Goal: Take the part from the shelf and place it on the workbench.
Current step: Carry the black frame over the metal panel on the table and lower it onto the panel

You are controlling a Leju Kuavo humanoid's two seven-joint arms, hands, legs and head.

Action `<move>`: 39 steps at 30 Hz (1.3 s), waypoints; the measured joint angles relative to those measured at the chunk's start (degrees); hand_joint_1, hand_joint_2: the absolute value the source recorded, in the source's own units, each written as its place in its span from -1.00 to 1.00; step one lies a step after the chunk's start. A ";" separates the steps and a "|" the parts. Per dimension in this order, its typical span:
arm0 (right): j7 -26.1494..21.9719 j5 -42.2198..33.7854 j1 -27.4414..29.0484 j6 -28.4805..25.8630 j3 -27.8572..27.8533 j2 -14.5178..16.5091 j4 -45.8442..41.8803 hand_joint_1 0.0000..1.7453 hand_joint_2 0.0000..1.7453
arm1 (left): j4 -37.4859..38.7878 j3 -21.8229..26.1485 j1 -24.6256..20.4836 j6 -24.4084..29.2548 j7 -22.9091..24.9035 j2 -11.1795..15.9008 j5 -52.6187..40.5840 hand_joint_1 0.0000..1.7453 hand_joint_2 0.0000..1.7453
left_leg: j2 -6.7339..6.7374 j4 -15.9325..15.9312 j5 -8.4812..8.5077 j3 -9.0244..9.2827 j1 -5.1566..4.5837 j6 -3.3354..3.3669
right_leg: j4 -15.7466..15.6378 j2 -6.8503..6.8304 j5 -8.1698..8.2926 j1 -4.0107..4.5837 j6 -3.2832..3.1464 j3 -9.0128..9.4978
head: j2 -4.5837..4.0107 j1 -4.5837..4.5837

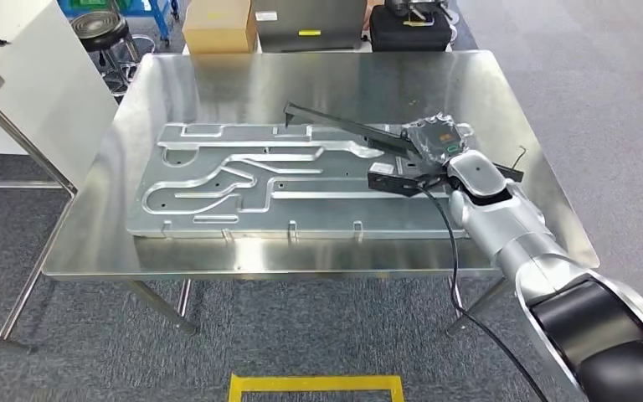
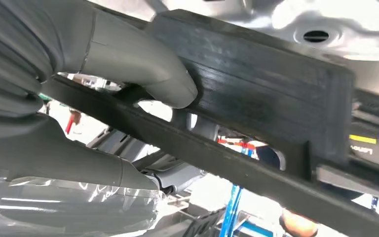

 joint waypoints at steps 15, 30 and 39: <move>-0.23 0.52 0.66 0.08 0.77 2.10 3.73 -1.00 -1.00 | 0.02 0.06 -0.26 -1.46 -0.22 0.34 1.48 -1.00 -1.00 | 0.22 -4.47 5.02 0.36 0.41 1.95 | 3.75 0.29 -3.32 0.10 2.38 -0.58 | 0.00 0.00; 0.44 -1.18 0.47 -0.67 -1.89 1.59 4.95 -1.00 -1.00 | 0.04 0.64 0.34 -2.16 -2.50 0.07 2.63 -1.00 -1.00 | 0.17 -2.24 3.95 -1.53 -0.37 0.41 | -0.81 -0.16 -0.45 0.64 -0.13 2.11 | 0.00 -0.01; -3.34 -5.36 12.26 -5.93 -13.13 -11.98 -7.41 -1.00 -1.00 | 0.04 1.42 2.06 -2.36 -2.80 0.13 3.38 -1.00 -1.00 | -0.10 -2.13 -1.01 4.88 1.24 -0.91 | -0.04 -1.62 2.73 0.07 1.49 -1.98 | 0.00 -0.01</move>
